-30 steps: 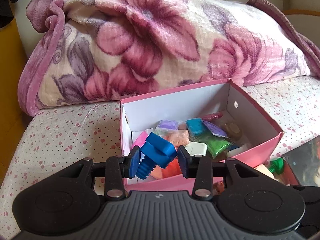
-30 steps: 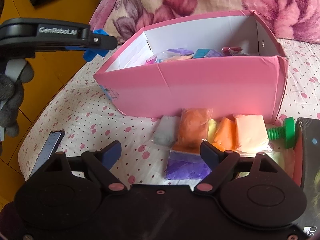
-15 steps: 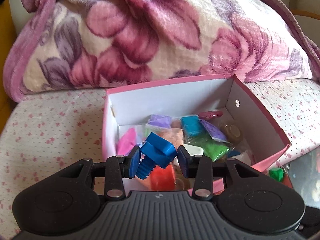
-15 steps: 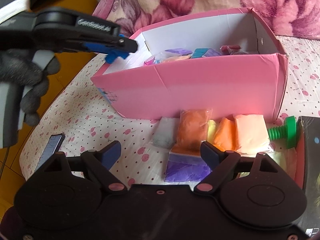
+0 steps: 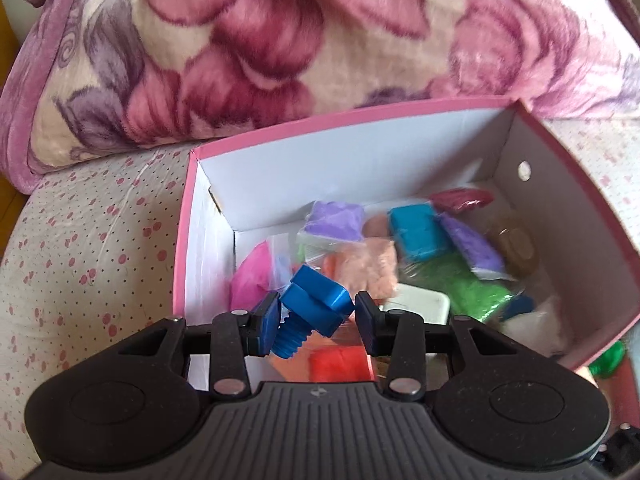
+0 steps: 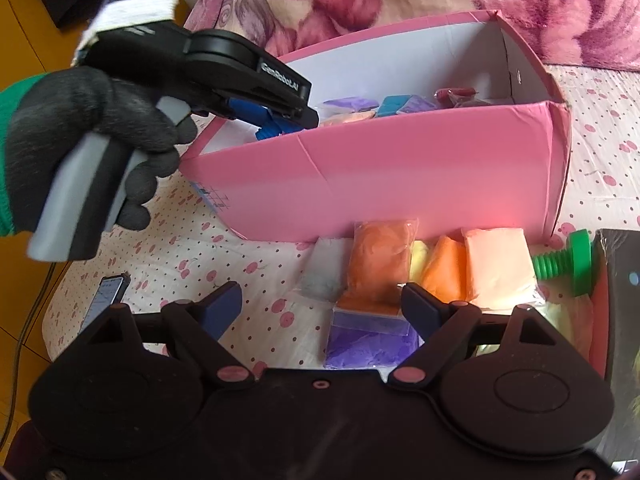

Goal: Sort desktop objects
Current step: 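Lower the blue bolt into the box and open the left tool while right hovers near purple bag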

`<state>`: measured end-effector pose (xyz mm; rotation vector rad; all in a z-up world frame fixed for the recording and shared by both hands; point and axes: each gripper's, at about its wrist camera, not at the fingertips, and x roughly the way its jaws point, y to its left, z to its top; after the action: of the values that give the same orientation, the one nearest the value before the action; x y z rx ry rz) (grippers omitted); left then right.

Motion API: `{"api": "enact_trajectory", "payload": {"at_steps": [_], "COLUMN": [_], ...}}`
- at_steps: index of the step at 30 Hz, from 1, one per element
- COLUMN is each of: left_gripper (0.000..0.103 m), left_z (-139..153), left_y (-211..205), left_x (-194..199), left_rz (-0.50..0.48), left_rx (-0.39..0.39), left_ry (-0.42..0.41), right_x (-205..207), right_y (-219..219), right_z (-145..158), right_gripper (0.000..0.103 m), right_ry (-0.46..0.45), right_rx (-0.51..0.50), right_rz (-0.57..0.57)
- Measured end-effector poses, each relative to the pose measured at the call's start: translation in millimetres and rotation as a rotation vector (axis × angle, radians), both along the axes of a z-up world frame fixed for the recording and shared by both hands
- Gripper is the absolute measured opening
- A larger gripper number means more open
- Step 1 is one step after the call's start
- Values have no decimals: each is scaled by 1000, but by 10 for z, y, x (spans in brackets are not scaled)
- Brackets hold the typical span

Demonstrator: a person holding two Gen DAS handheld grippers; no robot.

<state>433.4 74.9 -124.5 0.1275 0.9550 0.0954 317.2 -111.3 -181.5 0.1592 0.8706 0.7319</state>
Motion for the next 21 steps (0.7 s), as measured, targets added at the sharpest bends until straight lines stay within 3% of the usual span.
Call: {"api": "enact_trajectory", "payload": {"at_steps": [8,15,21], "left_gripper": [39,43,43], "left_z": [-101,-74,-73], "left_y": [36,20,-2], "left_x": [84,67,31], "left_rz": [4,19,-2], "left_rx": [39,23,107], "left_ry": [35,36,32], "right_x": [9,23,33], "right_y": [-18,-25,-12], "right_z": [-1,-5,-6], "right_gripper": [87,87,87], "right_ry": [7,10,8], "right_rx": [5,9,14], "right_rz": [-1,-5,-11]}}
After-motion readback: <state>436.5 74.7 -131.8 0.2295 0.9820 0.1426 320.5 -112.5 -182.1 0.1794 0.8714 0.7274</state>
